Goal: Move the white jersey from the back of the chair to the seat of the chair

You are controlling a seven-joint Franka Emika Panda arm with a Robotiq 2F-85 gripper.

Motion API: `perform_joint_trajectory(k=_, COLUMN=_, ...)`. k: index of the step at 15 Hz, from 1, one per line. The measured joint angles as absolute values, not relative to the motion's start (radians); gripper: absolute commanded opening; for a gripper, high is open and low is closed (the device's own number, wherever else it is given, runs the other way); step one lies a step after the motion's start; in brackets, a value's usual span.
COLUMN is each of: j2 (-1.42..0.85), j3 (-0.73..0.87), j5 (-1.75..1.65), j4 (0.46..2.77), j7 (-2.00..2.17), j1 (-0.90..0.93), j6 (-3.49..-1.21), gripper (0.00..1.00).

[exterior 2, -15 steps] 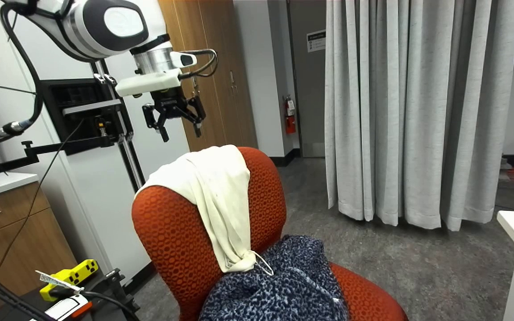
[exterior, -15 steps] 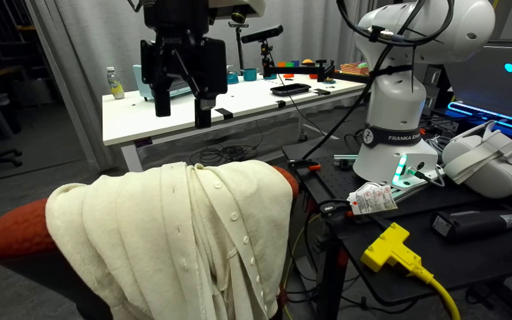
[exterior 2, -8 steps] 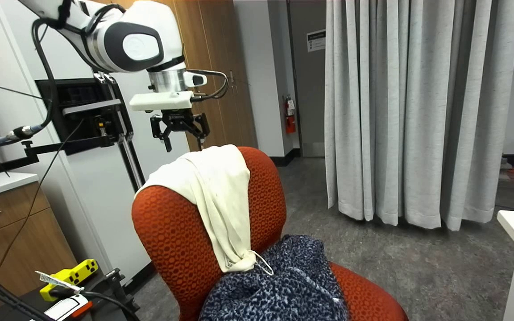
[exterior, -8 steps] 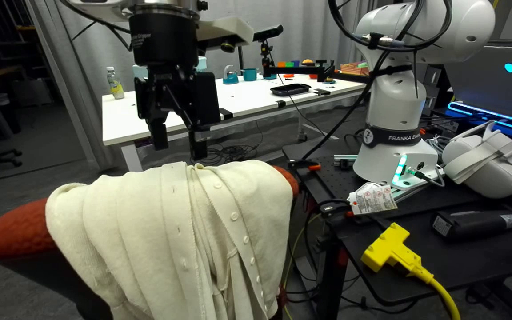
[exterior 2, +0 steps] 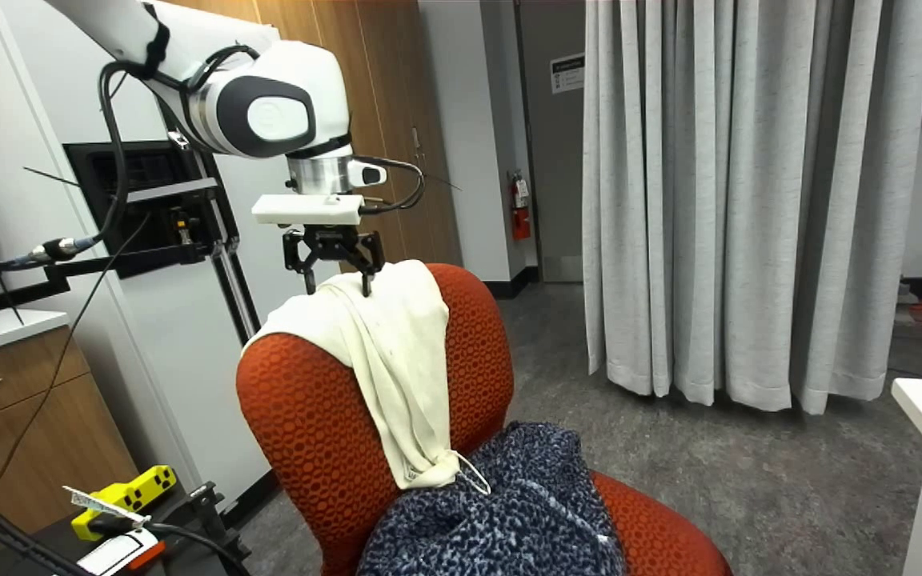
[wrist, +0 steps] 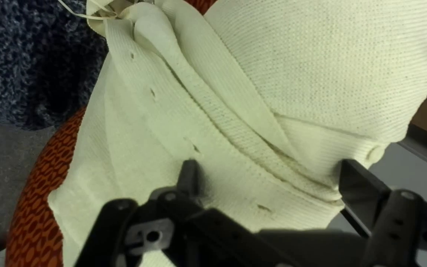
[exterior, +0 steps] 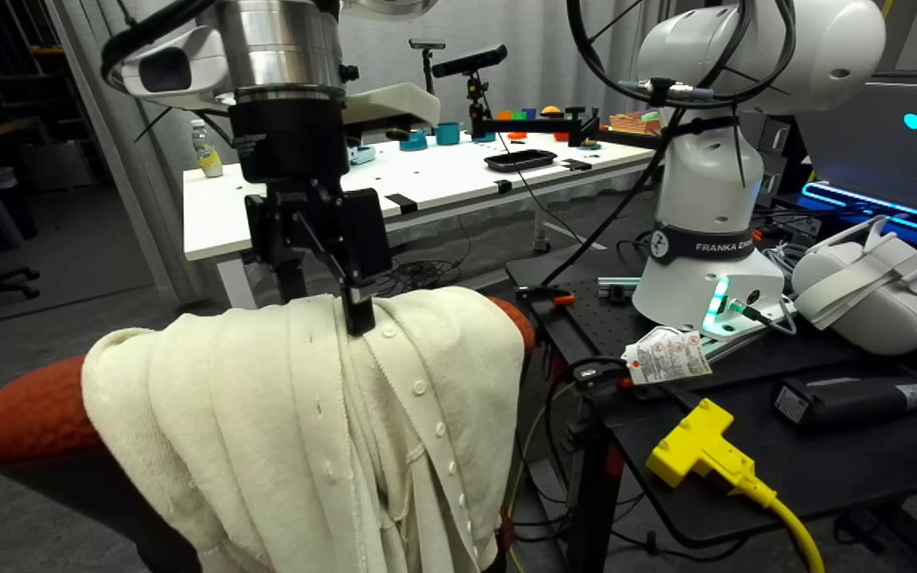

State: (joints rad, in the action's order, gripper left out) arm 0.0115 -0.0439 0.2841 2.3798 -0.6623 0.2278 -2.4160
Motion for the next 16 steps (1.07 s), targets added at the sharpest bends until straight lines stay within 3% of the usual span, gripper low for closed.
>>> perform_joint_trajectory(k=9, j2=0.004, j3=-0.054, j5=0.310, j4=2.343, j7=-0.662, j1=0.175, j6=-2.416, gripper=0.01)
perform_joint_trajectory(k=16, j2=0.030, j3=-0.044, j5=0.352, j4=2.337, j7=-0.647, j1=0.117, j6=-2.416, gripper=0.02)
